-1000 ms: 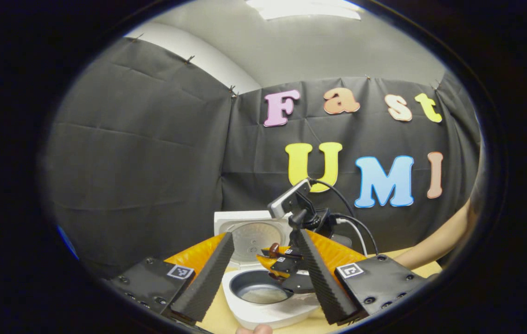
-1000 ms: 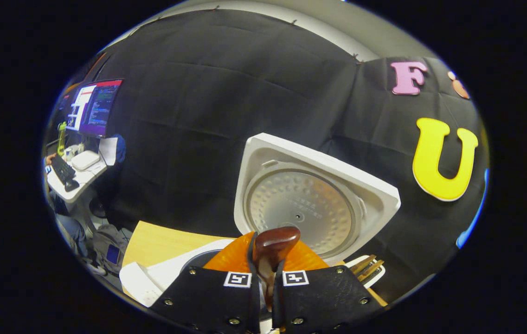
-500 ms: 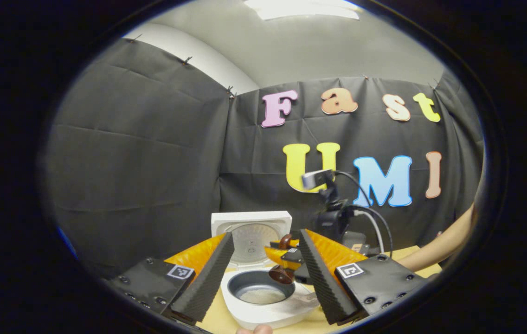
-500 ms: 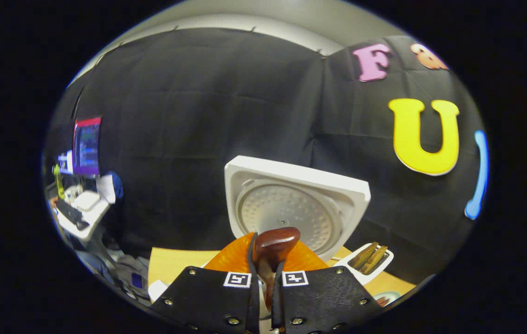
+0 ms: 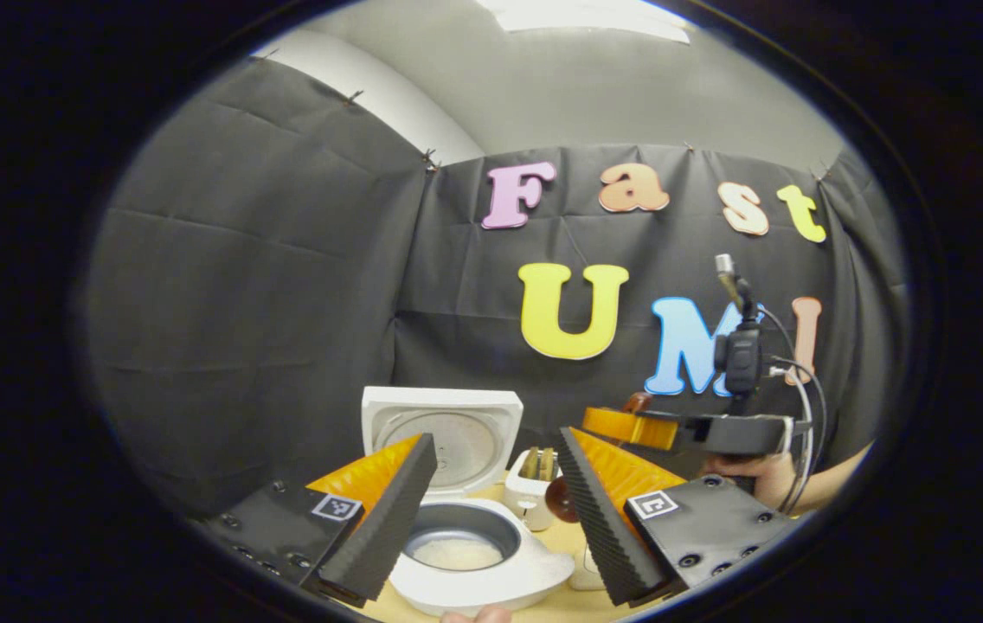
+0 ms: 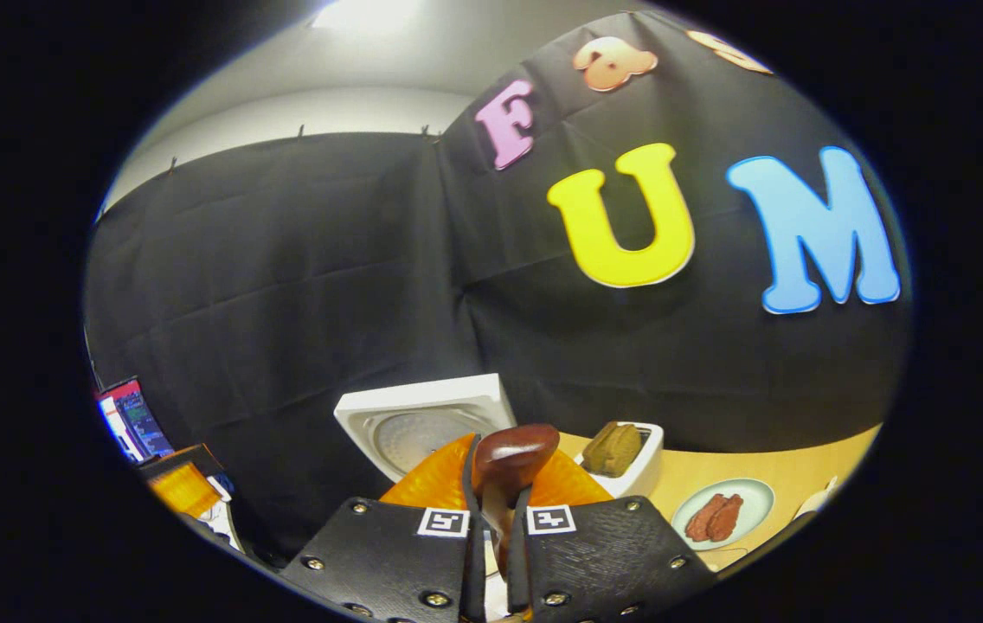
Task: Close the left gripper, press the button to open the rice cooker; take a wooden spoon from the chopstick holder with the right hand, scoop a spoonful of rice and pour it into the rice cooker, then put the wooden spoon back into the chopstick holder.
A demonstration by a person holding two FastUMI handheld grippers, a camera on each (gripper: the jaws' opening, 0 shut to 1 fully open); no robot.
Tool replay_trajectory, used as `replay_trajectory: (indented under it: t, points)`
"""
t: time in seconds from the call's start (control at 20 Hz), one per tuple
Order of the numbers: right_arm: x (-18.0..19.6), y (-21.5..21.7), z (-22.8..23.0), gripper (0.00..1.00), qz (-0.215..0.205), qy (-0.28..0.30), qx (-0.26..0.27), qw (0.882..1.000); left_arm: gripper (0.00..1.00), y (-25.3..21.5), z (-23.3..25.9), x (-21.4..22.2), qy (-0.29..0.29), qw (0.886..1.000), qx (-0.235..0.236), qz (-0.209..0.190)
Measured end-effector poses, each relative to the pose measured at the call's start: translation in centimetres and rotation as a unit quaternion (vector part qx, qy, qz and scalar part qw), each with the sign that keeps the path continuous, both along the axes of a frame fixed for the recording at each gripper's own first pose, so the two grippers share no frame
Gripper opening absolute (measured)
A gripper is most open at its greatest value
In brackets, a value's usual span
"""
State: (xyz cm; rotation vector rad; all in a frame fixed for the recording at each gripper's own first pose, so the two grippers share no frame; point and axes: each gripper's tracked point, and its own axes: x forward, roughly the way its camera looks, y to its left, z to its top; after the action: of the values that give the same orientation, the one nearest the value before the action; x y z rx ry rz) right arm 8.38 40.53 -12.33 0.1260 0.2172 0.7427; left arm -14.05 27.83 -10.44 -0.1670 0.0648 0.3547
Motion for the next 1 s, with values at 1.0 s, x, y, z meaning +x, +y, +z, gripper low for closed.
replay_trajectory:
  t: [1.0]
  points:
    - [-0.5,-30.5,-2.4,0.10,-0.282,0.067,0.066,0.955,0.95,-10.8,0.4,5.6,-0.002,0.990,-0.023,-0.136]
